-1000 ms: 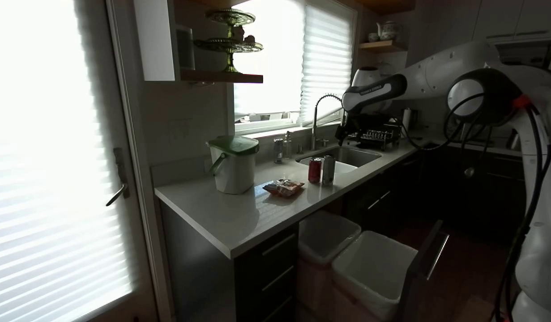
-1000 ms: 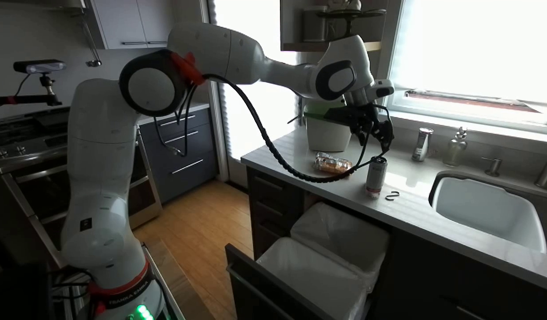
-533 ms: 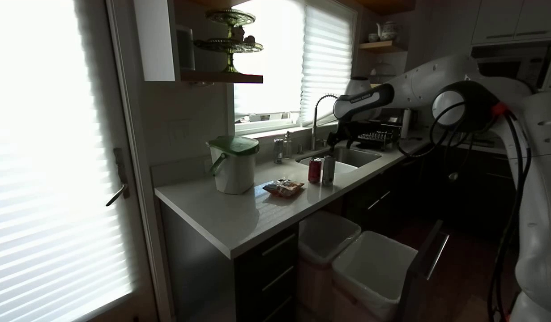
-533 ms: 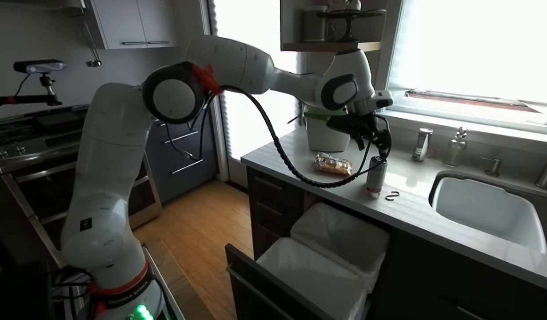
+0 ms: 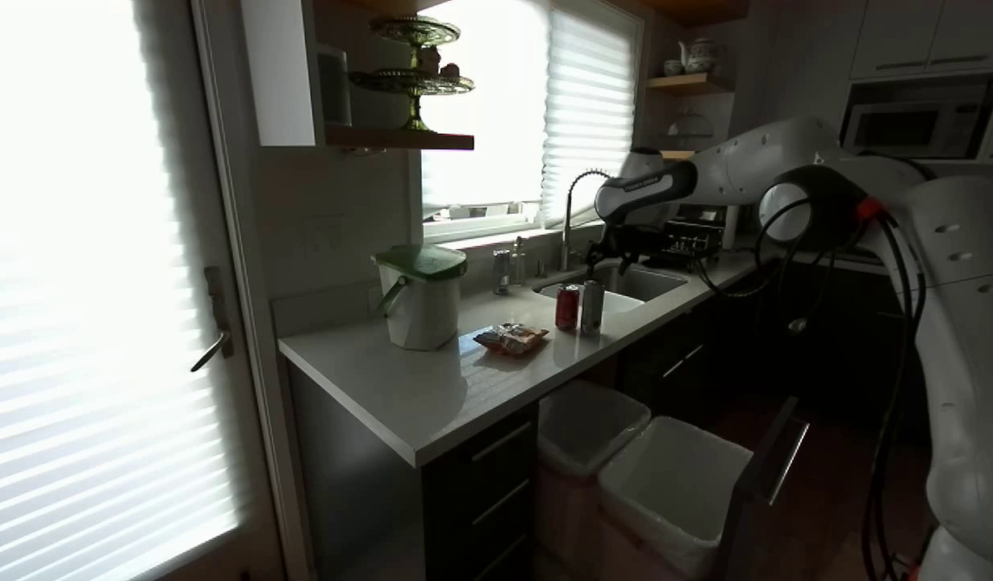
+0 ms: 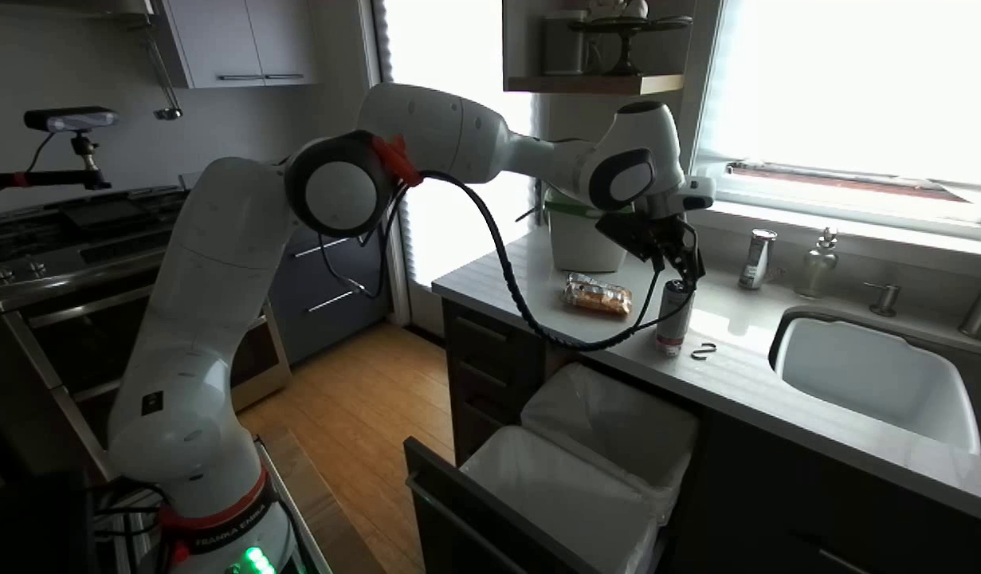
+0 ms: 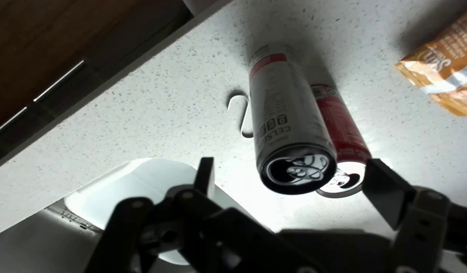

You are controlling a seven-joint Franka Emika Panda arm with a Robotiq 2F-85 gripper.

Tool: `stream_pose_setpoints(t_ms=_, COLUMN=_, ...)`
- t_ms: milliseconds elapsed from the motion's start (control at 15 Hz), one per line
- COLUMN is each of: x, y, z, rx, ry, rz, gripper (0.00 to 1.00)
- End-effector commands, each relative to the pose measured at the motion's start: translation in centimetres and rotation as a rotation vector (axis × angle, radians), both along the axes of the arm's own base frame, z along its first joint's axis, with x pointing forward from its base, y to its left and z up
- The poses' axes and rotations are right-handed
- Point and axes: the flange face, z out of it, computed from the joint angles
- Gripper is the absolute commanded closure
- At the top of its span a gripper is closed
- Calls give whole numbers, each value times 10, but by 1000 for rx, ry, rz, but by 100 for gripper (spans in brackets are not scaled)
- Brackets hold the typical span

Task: Throw the white can in the second bin

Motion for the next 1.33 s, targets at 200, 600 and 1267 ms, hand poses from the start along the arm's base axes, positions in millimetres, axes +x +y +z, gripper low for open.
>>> stream_pose_setpoints(t_ms=200, x=19, y=-1, z=-13, rx=117, ry=-21, rz=-219, gripper=0)
stream_pose_setpoints(t_ms=600, x=30, y=0, z=-16, rx=153, ry=-32, rz=-374, gripper=0)
stream_pose_setpoints(t_ms=1267, x=40, y=2, z=-34, rx=139, ry=11, rz=-456, gripper=0)
